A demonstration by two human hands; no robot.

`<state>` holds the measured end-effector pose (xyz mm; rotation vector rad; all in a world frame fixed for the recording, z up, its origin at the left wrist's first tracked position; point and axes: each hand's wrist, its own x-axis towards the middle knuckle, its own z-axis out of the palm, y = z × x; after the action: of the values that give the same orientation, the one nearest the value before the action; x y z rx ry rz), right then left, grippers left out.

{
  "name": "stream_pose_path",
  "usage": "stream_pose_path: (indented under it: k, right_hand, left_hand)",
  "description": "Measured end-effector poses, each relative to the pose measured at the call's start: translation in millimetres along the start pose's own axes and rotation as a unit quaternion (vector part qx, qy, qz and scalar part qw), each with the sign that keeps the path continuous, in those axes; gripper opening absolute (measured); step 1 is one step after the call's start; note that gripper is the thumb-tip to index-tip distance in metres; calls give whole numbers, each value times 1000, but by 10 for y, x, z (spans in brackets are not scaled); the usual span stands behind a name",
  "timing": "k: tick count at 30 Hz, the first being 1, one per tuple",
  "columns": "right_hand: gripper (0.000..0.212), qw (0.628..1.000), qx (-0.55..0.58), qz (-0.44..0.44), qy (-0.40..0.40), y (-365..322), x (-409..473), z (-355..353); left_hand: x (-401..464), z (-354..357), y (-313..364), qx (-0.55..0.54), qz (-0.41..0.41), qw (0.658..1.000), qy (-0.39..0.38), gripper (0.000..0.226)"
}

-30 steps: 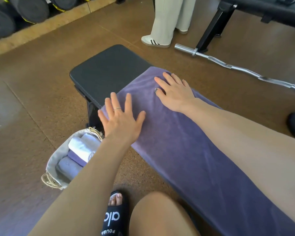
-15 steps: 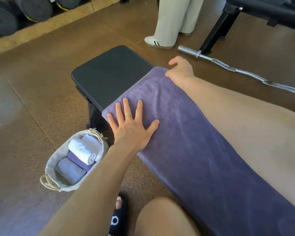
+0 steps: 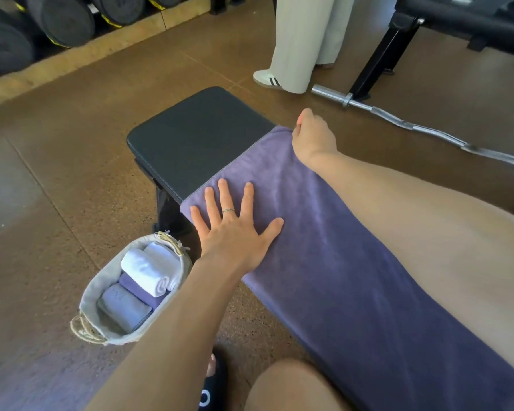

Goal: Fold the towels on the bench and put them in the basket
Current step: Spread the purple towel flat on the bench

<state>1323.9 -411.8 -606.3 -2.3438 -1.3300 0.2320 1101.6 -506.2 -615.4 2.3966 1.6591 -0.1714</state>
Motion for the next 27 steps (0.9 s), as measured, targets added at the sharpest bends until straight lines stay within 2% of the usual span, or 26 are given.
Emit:
stream_pose_path:
  k: [2, 4, 5, 7, 9, 12, 16, 22, 24, 27]
  right_hand:
    - [22, 992, -64, -60, 92, -7, -62, 22]
    - [22, 969, -100, -178, 140, -37, -137, 8]
    - [25, 959, -108, -231, 120, -48, -174, 7]
    - [39, 953, -109, -284, 18, -52, -270, 46]
    - [52, 953, -121, -263, -88, -8, -349, 67]
    - [58, 959, -117, -203, -160, -26, -292, -38]
    - [60, 970, -149, -178, -68, -75, -269, -45]
    - [60, 966, -123, -124, -190, 35, -210, -119]
    - [60, 972, -140, -125, -141, 55, -281, -248]
    - [58, 980, -97, -169, -43, 192, -750, -435]
  left_hand:
    - [14, -26, -2, 10, 1, 1000, 12, 84]
    - [37, -43, 14, 10, -1, 1000, 18, 82]
    - [54, -45, 16, 9, -3, 1000, 18, 81]
    - [94, -53, -10, 5, -10, 1000, 22, 80]
    - [134, -53, -52, -1, -16, 1000, 26, 78]
    - [159, -53, -96, -14, -24, 999, 31, 77]
    - [173, -59, -108, -19, -25, 999, 38, 77]
    - [168, -38, -115, -18, -16, 999, 43, 79]
    - [173, -39, -99, -17, -16, 999, 38, 80]
    - [150, -74, -83, 14, -33, 999, 38, 85]
